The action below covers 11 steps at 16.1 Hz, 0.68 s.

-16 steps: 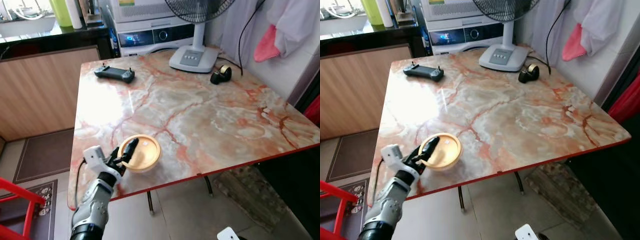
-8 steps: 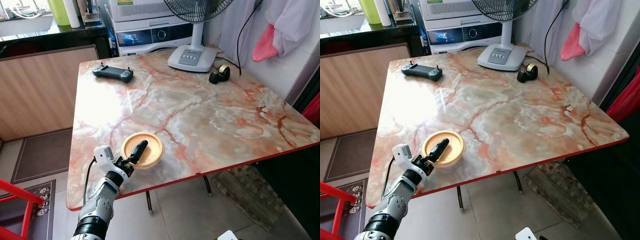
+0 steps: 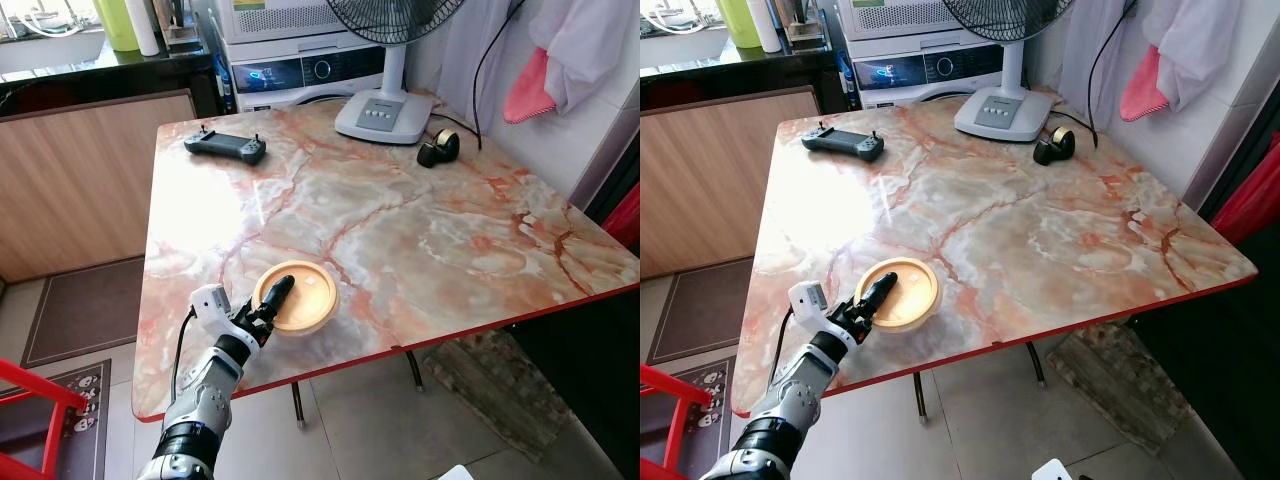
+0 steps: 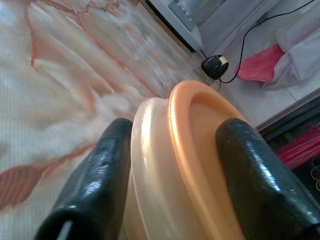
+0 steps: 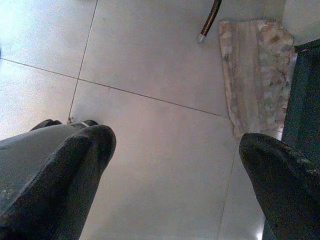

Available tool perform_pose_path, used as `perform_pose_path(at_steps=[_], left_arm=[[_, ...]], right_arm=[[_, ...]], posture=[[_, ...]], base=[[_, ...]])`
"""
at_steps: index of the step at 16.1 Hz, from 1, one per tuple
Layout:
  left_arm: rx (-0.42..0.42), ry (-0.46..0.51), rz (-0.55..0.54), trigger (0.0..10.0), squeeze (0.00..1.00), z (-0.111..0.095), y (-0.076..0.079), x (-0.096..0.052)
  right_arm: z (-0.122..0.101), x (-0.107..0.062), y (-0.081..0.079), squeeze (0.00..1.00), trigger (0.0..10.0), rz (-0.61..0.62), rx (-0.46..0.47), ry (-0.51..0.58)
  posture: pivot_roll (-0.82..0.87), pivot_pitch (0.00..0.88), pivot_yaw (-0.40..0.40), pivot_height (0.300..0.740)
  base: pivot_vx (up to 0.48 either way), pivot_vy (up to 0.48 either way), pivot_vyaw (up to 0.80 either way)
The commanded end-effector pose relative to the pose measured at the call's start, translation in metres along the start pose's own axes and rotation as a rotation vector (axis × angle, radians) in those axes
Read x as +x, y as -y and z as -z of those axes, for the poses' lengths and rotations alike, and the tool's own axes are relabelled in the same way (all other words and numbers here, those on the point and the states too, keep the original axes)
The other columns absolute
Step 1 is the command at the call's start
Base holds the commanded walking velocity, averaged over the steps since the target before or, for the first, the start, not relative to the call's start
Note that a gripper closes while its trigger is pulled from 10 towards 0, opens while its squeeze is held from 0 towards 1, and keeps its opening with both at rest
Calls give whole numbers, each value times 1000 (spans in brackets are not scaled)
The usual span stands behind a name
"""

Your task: Restocking fridge

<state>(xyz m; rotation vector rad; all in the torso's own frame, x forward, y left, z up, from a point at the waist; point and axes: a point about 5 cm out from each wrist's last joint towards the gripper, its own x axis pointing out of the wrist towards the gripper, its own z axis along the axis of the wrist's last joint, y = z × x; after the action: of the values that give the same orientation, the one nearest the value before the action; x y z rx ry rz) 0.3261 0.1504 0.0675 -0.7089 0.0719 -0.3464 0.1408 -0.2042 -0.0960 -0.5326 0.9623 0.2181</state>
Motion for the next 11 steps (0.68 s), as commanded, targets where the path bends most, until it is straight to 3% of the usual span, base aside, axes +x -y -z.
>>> perform_pose_path(at_steps=[1, 11], left_arm=[[1, -14, -20, 0, 0, 2, -3, -1], [18, 58, -4, 0, 0, -21, 3, 12]], right_arm=[[-1, 0, 1, 0, 10000, -3, -12, 5], [-19, 6, 12, 0, 10000, 15, 29, 25]], posture=[[-71, 10, 6, 740], [-54, 0, 27, 740]], base=[[0, 0, 0], [0, 0, 0]])
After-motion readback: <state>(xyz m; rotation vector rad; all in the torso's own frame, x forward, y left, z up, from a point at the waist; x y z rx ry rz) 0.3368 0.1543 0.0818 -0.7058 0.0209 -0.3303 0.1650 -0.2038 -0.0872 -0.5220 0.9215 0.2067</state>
